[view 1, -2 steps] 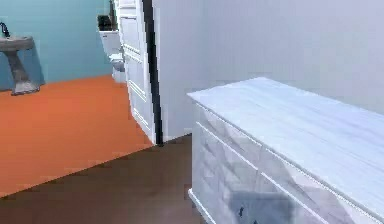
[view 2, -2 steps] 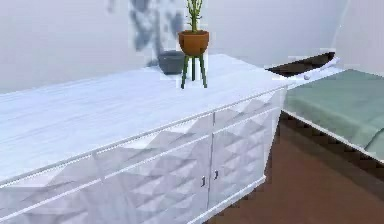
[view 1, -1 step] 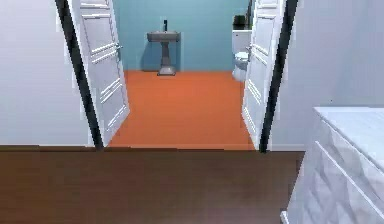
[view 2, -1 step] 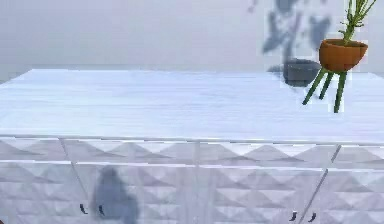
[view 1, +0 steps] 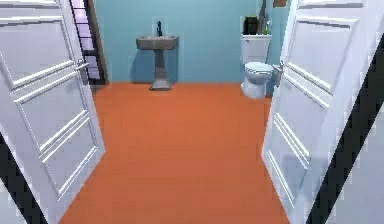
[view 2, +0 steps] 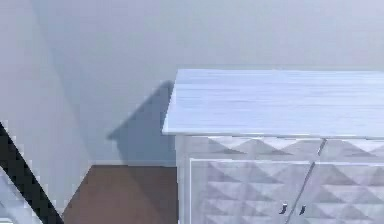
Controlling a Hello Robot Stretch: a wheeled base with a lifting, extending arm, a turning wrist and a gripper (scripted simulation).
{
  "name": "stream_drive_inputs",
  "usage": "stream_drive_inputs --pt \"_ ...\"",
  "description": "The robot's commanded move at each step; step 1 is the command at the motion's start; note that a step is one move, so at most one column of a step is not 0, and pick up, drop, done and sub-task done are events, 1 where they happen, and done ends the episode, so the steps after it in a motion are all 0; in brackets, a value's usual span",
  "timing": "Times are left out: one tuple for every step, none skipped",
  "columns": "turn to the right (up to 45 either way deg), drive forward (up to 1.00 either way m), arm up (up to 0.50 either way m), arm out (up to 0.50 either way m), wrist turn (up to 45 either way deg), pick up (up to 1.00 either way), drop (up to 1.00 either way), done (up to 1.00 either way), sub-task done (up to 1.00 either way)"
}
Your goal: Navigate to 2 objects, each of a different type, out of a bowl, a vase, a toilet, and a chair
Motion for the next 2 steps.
stream_drive_inputs --pt "0.0 1.0 0.0 0.0 0.0 0.0 0.0 0.0 0.0" --pt "0.0 1.0 0.0 0.0 0.0 0.0 0.0 0.0 0.0"
